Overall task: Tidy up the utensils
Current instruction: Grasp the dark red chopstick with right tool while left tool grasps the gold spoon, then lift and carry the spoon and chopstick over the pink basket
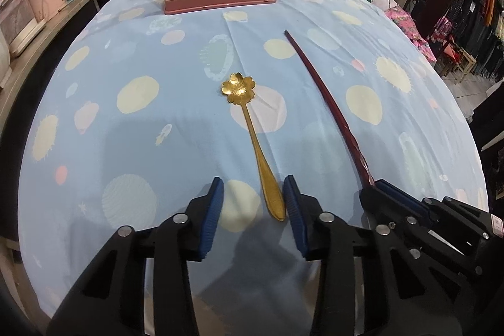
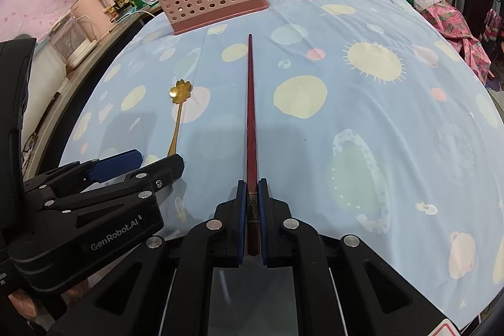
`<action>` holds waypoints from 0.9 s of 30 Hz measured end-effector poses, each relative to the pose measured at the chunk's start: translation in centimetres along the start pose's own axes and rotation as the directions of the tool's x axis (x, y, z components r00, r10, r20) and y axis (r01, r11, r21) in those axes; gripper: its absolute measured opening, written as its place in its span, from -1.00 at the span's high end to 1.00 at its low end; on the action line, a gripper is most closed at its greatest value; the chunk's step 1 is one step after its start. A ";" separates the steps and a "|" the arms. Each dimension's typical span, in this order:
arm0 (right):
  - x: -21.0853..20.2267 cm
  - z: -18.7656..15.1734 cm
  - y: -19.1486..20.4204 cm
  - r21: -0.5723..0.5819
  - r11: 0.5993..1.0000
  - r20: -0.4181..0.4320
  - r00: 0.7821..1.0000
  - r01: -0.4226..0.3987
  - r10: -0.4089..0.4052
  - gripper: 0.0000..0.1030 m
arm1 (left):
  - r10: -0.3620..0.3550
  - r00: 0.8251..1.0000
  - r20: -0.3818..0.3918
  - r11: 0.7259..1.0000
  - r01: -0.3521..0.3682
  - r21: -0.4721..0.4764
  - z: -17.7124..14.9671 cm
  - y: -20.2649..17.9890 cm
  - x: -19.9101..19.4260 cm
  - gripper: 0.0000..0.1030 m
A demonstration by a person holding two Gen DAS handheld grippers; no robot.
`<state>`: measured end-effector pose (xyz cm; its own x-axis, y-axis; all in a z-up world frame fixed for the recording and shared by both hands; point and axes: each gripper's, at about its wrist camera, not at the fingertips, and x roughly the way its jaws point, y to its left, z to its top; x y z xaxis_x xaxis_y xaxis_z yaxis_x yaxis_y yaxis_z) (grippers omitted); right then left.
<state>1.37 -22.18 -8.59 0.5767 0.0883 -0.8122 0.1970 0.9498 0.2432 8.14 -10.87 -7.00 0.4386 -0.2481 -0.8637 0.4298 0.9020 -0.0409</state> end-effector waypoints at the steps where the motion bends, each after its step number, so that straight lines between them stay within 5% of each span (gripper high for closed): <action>1: 0.0 -0.1 0.0 0.000 1.000 0.000 1.000 0.000 0.000 0.87 | -0.002 1.000 0.001 1.000 0.002 0.004 0.0 -0.1 -0.1 0.48; 4: 0.0 -0.1 0.1 0.000 1.000 -0.001 1.000 -0.001 0.001 0.87 | -0.011 1.000 -0.001 1.000 0.011 0.005 -0.2 -0.2 -0.2 0.79; 27: -3.0 1.1 0.6 -0.003 1.000 0.079 0.997 -0.018 0.018 0.86 | -0.025 0.992 0.126 0.996 0.035 -0.079 1.7 2.6 -5.7 0.80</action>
<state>0.58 -22.24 -5.44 0.6411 0.0817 -0.7631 0.1843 0.9488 0.2564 8.12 -7.78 -1.35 0.5235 -0.3134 -0.7923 0.3815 0.9177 -0.1110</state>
